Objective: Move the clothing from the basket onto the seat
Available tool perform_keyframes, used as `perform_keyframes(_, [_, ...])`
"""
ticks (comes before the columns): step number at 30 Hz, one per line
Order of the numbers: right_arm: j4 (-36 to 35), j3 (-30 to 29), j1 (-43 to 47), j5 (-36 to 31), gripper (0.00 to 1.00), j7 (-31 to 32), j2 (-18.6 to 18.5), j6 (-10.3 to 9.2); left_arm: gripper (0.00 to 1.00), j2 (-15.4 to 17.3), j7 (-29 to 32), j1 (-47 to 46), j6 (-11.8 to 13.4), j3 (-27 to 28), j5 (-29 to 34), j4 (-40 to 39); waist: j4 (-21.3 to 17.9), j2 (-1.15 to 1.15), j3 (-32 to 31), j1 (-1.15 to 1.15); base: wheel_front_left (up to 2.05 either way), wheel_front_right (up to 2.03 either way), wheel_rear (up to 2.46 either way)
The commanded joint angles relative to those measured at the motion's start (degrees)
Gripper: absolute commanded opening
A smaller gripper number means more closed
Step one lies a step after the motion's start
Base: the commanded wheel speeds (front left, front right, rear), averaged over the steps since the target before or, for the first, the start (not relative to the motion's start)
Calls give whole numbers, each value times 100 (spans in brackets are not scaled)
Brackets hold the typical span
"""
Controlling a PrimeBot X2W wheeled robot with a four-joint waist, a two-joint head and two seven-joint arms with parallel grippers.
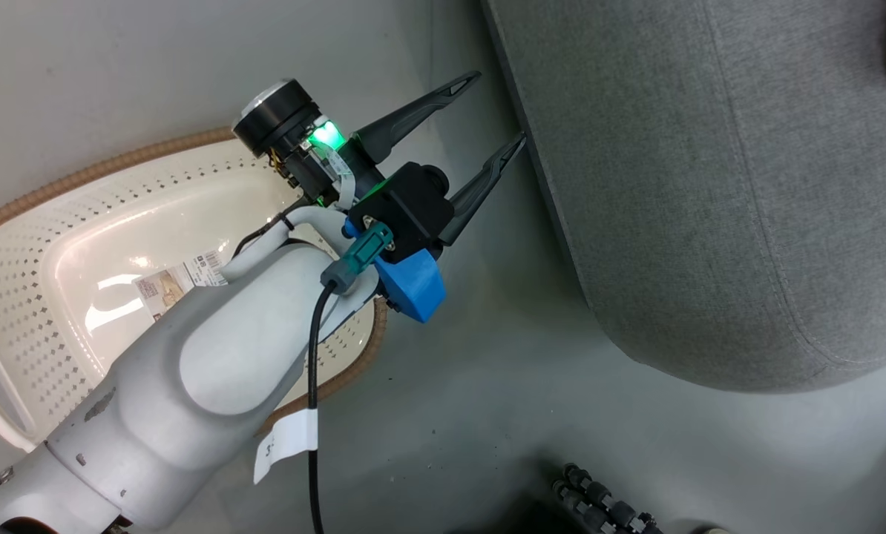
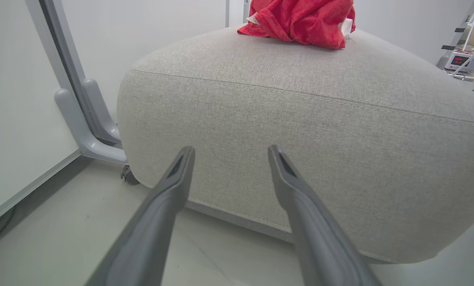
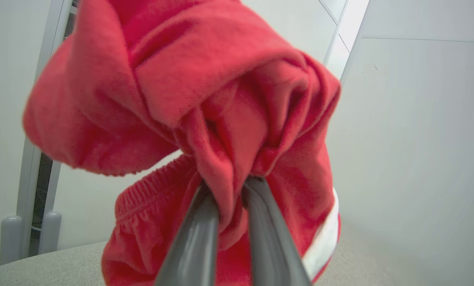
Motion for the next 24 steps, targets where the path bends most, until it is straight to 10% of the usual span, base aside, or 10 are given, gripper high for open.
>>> perform_keyframes(1, [192, -36, -47, -83, 0, -1, 27, 0, 100, 61, 37, -107, 31, 27, 27, -92, 37, 0, 221, -1, 0, 0, 0])
perform_keyframes(15, [1897, -433, 54, -514, 0, -2, 526, 1, 100, 164, 49, -141, 133, -10, -20, -386, 179, 0, 352, -1, 0, 0, 0])
perform_keyframes(16, [1964, -455, 20, -551, 5, -1, 521, 1, 100, 165, 51, -139, 139, -15, -28, -388, 187, 0, 345, -1, 0, 0, 0])
perform_keyframes(17, [1992, -468, -19, -565, 38, -2, 511, 1, 100, 169, 46, -135, 133, -18, -35, -384, 193, 0, 332, -1, 0, 0, 0])
perform_keyframes(18, [1976, -482, -60, -572, 100, -2, 499, 1, 100, 171, 33, -127, 145, -21, -44, -377, 198, 0, 312, -1, 0, 0, 0])
perform_keyframes(24, [1668, -416, 345, -596, 100, -2, 493, 0, 100, 67, -130, 28, 207, -39, -108, -250, 251, 0, -10, -1, 0, 0, 0])
